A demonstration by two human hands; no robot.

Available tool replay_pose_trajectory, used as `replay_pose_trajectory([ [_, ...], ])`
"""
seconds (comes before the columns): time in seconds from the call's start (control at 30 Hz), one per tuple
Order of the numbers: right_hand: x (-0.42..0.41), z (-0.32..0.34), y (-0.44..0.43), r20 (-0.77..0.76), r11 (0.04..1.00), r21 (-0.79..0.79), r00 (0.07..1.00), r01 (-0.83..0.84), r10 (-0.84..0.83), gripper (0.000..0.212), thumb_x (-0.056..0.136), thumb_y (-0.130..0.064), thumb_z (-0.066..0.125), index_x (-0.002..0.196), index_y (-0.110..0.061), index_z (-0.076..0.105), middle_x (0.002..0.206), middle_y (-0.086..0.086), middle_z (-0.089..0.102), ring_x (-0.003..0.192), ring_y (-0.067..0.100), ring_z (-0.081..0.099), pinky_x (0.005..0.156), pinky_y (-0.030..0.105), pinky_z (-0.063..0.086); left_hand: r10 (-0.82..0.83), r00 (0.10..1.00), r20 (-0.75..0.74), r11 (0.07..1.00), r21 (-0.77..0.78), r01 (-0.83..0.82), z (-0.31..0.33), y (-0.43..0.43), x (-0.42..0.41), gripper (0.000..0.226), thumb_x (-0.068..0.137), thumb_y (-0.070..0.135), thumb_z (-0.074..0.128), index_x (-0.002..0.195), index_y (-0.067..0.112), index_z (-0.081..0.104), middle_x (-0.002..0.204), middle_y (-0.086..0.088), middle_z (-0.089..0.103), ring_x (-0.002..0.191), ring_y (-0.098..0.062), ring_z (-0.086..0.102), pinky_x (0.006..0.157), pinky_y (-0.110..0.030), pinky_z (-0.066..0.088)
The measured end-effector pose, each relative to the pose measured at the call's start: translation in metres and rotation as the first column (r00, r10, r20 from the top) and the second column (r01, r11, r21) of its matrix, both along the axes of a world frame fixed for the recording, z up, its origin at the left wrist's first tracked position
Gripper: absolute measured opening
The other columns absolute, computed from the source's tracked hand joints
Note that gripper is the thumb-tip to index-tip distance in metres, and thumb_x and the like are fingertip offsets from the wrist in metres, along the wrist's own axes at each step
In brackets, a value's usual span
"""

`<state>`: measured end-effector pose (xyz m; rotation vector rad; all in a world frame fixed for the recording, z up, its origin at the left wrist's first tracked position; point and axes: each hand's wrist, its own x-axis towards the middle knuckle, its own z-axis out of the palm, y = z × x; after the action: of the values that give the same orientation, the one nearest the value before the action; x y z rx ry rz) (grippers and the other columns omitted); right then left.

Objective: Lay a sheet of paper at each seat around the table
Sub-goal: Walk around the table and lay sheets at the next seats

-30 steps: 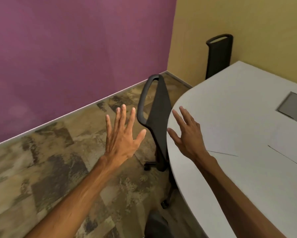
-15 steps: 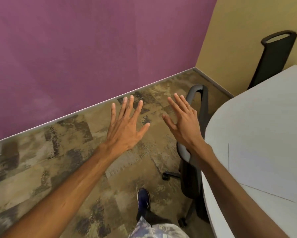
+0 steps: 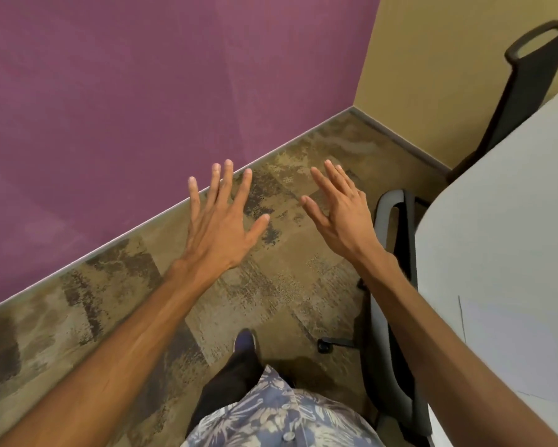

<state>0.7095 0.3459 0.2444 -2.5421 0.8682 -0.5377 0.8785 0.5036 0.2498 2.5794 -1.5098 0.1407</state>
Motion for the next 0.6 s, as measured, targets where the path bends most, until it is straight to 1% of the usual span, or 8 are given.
replay_pose_trajectory([
  [0.17,0.034,-0.008,-0.046,-0.010,0.993,-0.018,0.993,0.115,-0.115,0.060,0.103,-0.051,0.041,0.155,-0.023,0.032,0.166,0.004,0.019,0.154,0.020,0.011,0.118,0.042,0.022,-0.097,0.995,-0.027,0.995,0.022,0.097,-0.010,-0.065,0.053,0.083,0.095,0.070,0.026,0.159,0.029,-0.006,0.167,-0.011,-0.015,0.153,-0.025,-0.018,0.120,-0.058,-0.014],
  [0.3,0.065,-0.013,-0.091,-0.020,0.973,-0.042,0.973,0.228,-0.229,0.060,0.103,-0.051,0.041,0.155,-0.022,0.033,0.165,0.004,0.021,0.154,0.020,0.011,0.118,0.039,0.022,-0.196,0.979,-0.052,0.979,0.041,0.198,-0.015,-0.133,0.102,0.085,0.093,0.071,0.025,0.160,0.028,-0.007,0.167,-0.010,-0.016,0.153,-0.025,-0.019,0.120,-0.057,-0.014],
  [0.43,0.090,-0.016,-0.133,-0.032,0.934,-0.015,0.933,0.358,-0.358,0.060,0.103,-0.053,0.040,0.155,-0.025,0.031,0.166,0.002,0.020,0.154,0.018,0.010,0.118,0.037,0.020,-0.306,0.948,-0.082,0.949,0.057,0.311,-0.013,-0.197,0.137,0.086,0.093,0.070,0.026,0.160,0.027,-0.007,0.167,-0.011,-0.016,0.153,-0.025,-0.019,0.121,-0.059,-0.012],
  [0.6,0.109,-0.020,-0.179,-0.024,0.865,-0.028,0.865,0.501,-0.502,0.059,0.102,-0.053,0.041,0.154,-0.025,0.035,0.164,0.002,0.025,0.153,0.019,0.016,0.116,0.039,0.025,-0.419,0.900,-0.124,0.901,0.064,0.428,-0.012,-0.272,0.162,0.086,0.094,0.070,0.028,0.159,0.028,-0.008,0.166,-0.011,-0.019,0.152,-0.026,-0.022,0.120,-0.061,-0.009],
])
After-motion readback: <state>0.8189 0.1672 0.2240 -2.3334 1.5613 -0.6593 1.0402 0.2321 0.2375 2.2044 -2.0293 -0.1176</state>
